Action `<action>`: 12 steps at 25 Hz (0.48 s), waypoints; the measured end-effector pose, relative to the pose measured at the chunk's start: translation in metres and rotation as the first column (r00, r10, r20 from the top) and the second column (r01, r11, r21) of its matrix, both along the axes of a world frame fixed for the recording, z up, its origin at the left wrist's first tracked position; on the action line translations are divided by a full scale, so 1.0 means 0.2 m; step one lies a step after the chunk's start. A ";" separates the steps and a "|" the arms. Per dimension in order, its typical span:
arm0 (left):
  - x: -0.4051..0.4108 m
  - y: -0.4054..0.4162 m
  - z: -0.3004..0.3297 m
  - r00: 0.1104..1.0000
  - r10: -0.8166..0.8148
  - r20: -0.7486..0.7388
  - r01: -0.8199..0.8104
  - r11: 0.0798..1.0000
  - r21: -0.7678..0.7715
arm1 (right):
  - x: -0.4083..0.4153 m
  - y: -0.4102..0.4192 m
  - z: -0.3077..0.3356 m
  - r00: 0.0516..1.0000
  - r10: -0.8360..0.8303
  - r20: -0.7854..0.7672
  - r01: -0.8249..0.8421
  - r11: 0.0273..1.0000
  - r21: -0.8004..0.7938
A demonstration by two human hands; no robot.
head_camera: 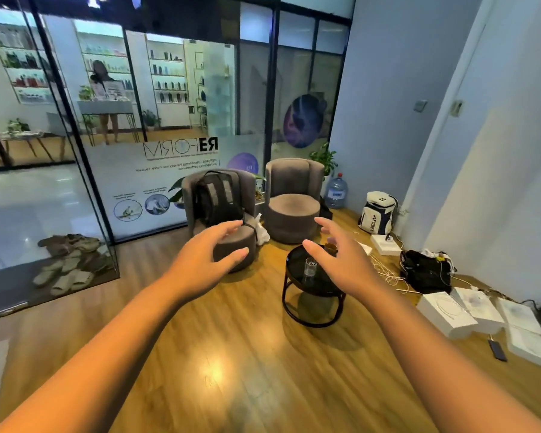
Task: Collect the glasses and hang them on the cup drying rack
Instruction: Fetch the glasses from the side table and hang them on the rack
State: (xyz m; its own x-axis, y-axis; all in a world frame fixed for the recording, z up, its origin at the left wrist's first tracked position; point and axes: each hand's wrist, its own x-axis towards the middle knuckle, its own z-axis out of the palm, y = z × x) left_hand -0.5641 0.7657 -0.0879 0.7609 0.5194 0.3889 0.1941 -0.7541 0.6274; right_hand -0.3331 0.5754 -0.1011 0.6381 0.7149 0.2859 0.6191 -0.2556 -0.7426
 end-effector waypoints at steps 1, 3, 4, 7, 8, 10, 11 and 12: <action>0.05 0.09 0.01 1.000 -0.015 -0.005 0.015 1.000 -0.004 | 0.03 0.06 -0.01 1.000 -0.025 -0.003 0.025 1.000 -0.011; 0.15 0.25 0.00 0.998 -0.060 -0.011 0.060 0.998 -0.001 | 0.10 0.17 -0.02 0.998 -0.067 -0.004 0.067 0.998 -0.021; 0.20 0.33 -0.01 0.997 -0.074 -0.011 0.074 0.997 0.000 | 0.14 0.23 -0.03 0.996 -0.086 0.000 0.086 0.996 -0.019; 0.38 0.53 -0.02 0.994 -0.105 -0.013 0.105 0.994 -0.008 | 0.26 0.41 -0.05 0.993 -0.121 0.001 0.121 0.993 -0.013; 0.45 0.60 -0.02 0.993 -0.113 -0.016 0.113 0.994 -0.004 | 0.31 0.48 -0.05 0.992 -0.125 0.001 0.125 0.992 -0.013; 0.58 0.70 -0.04 0.992 -0.124 -0.019 0.124 0.992 0.002 | 0.40 0.61 -0.08 0.992 -0.129 -0.001 0.129 0.991 -0.022; 0.66 0.76 -0.05 0.992 -0.126 -0.028 0.126 0.992 -0.011 | 0.48 0.68 -0.10 0.992 -0.127 -0.008 0.127 0.991 -0.030; 0.75 0.83 -0.07 0.991 -0.125 -0.036 0.125 0.992 -0.011 | 0.56 0.76 -0.12 0.991 -0.130 -0.010 0.130 0.991 -0.038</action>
